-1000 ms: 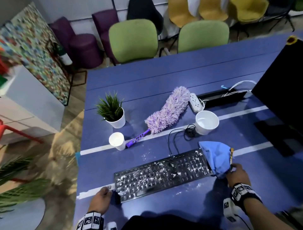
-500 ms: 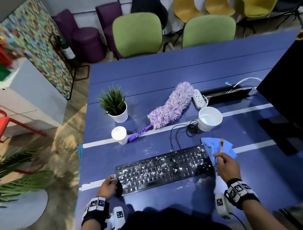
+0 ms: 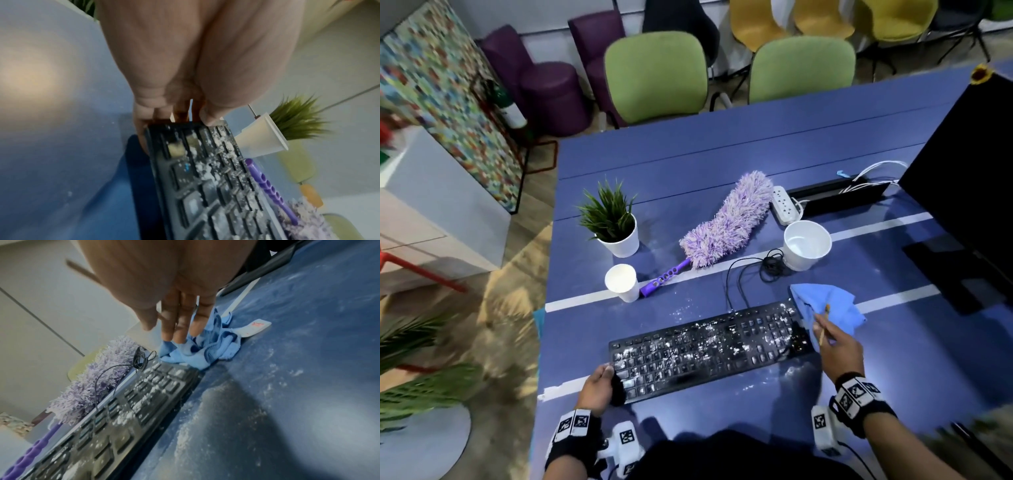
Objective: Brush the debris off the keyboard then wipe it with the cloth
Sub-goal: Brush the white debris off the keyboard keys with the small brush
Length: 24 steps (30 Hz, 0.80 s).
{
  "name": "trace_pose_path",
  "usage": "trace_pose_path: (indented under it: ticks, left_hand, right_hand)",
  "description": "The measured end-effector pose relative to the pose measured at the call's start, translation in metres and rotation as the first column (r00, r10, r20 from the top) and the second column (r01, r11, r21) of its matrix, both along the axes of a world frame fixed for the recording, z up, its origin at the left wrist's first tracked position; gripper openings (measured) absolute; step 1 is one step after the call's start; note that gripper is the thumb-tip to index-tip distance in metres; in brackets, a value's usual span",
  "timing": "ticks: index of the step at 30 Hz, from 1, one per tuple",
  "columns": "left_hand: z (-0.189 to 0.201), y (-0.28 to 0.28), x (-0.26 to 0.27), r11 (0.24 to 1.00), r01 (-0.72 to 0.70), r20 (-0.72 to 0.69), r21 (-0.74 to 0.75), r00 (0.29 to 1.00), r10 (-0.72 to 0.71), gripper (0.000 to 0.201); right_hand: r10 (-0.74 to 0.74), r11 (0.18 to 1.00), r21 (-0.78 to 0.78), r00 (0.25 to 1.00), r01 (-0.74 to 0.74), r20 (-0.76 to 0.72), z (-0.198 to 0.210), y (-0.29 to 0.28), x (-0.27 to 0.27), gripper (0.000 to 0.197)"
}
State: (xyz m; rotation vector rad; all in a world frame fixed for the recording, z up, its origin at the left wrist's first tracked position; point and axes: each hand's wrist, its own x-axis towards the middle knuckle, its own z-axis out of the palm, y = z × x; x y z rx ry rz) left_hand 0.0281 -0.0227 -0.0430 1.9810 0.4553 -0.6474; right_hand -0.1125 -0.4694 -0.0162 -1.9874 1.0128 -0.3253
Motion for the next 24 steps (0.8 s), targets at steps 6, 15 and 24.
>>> trace_pose_path:
  ticks: [6, 15, 24]
  left_hand:
    - [0.001, 0.01, 0.009, 0.984, -0.174, 0.028, -0.042, 0.984, 0.175, 0.016]
    - [0.021, 0.017, 0.014, 0.925, -0.376, 0.119, -0.046, 0.918, 0.379, 0.026]
    - [0.02, 0.014, 0.012, 0.906, -0.417, 0.23, -0.072, 0.877, 0.422, 0.017]
  right_hand:
    - [0.016, 0.995, -0.098, 0.996, -0.007, 0.092, 0.039, 0.006, 0.003, 0.026]
    - [0.168, 0.968, -0.209, 0.978, -0.14, 0.124, 0.04, 0.022, 0.016, 0.031]
    - [0.25, 0.934, -0.254, 0.968, -0.251, -0.034, 0.025, 0.025, 0.007, 0.033]
